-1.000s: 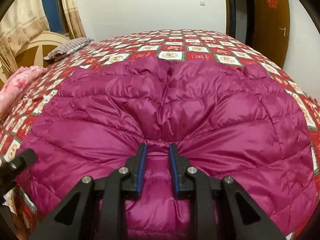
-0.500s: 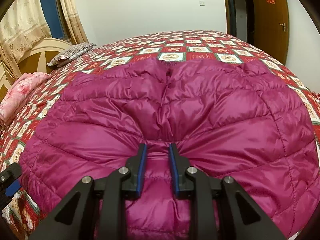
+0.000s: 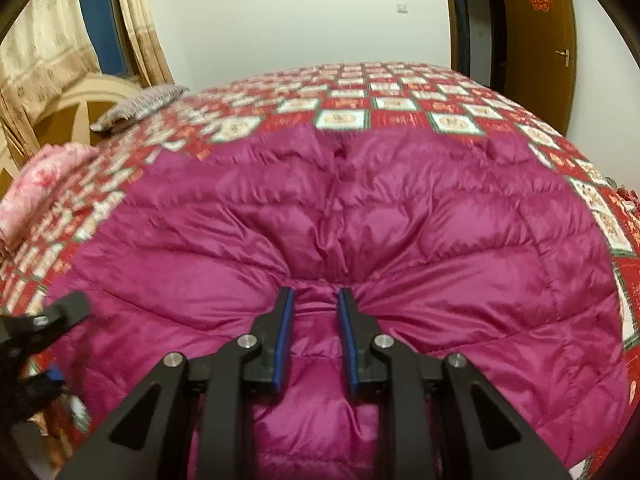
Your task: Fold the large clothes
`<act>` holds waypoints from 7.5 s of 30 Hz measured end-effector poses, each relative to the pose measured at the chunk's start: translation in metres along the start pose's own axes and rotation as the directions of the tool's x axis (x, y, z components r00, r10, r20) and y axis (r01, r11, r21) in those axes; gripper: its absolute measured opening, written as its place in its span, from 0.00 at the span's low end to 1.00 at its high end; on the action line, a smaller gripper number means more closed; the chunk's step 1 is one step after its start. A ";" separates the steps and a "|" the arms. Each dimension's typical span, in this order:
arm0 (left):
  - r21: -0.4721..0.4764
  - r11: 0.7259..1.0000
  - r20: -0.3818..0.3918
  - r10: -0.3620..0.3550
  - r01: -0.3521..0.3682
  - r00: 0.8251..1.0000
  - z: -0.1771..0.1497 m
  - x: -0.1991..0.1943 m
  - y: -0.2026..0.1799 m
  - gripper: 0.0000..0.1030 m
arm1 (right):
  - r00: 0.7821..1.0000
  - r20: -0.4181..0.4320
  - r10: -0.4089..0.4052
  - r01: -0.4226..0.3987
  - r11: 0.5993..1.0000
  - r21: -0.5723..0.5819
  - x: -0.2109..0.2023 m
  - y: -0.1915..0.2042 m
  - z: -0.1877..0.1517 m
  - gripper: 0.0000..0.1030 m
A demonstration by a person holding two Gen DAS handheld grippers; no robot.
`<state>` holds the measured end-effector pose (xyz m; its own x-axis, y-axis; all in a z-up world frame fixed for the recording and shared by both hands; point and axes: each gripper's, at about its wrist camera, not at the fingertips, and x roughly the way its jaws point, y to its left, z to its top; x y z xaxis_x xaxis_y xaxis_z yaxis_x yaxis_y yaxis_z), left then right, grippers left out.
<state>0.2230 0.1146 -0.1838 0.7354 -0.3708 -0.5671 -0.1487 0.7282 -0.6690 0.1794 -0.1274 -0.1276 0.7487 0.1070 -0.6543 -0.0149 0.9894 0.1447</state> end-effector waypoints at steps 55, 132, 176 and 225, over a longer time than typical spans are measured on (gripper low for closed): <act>0.899 0.394 -0.167 -0.091 0.190 0.982 -0.107 0.010 -0.188 0.19 | 0.975 0.071 0.212 -0.219 0.840 0.497 -0.068 -0.147 -0.037 0.25; 0.770 0.633 -0.120 0.267 -0.080 0.956 -0.058 0.129 -0.218 0.87 | 0.994 -0.107 -0.032 0.056 0.971 0.233 0.035 -0.126 0.029 0.23; 0.715 0.680 -0.106 0.332 -0.160 0.937 -0.034 0.179 -0.214 0.99 | 0.990 -0.096 0.106 -0.072 0.948 0.309 -0.002 -0.127 -0.010 0.21; 0.279 0.916 -0.466 -0.132 0.287 0.875 -0.015 0.062 -0.100 0.99 | 0.950 -0.066 0.304 -0.263 0.898 0.351 -0.002 -0.157 -0.009 0.94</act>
<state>0.2739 0.0099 -0.1589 0.3554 -0.6889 -0.6317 0.2594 0.7220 -0.6414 0.1746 -0.2825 -0.1560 0.6632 0.4093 -0.6266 0.0223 0.8260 0.5632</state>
